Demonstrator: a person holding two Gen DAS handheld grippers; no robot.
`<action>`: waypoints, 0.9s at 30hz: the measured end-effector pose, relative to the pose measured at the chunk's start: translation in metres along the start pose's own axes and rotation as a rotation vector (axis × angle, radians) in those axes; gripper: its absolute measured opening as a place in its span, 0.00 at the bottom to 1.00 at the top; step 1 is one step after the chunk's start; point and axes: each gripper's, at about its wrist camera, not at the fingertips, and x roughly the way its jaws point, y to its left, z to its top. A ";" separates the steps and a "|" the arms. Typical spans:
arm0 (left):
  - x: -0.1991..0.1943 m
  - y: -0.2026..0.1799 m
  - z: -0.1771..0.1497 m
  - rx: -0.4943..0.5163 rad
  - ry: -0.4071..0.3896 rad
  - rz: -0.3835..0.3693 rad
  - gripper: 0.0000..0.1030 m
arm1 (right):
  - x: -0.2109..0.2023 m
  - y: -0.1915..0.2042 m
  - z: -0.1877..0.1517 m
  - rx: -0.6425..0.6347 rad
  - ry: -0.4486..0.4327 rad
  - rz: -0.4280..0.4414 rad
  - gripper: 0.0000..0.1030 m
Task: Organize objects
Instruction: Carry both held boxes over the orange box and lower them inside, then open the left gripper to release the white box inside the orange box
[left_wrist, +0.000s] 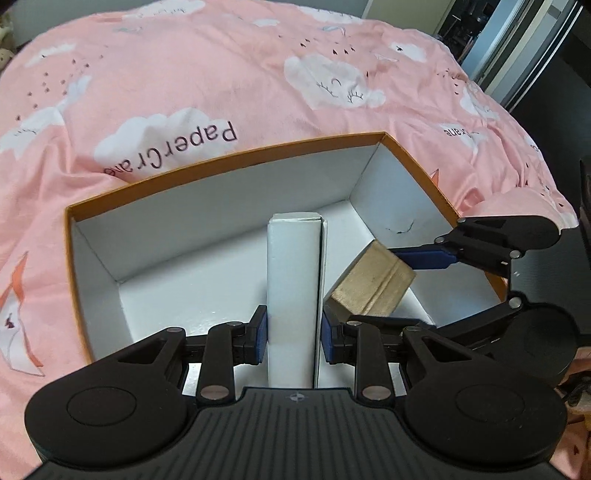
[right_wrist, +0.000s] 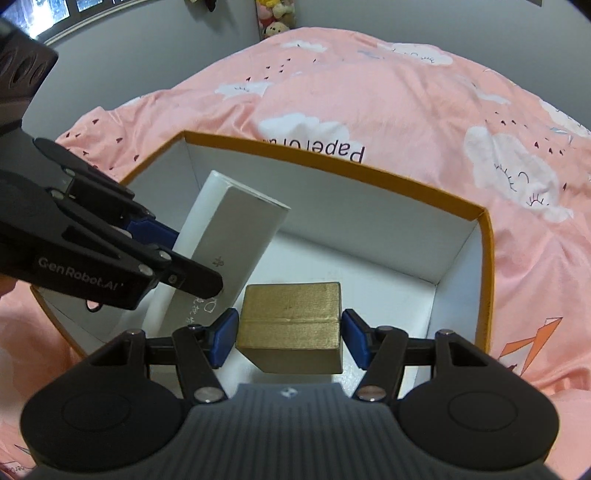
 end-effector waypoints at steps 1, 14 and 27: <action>0.003 0.003 0.003 -0.022 0.023 -0.022 0.31 | 0.002 -0.001 0.001 0.003 0.005 0.000 0.61; 0.047 0.030 0.014 -0.185 0.242 -0.003 0.33 | 0.008 0.001 0.000 0.005 0.045 0.014 0.61; 0.041 0.016 0.003 -0.013 0.267 0.214 0.47 | 0.010 0.005 -0.004 -0.005 0.063 0.018 0.61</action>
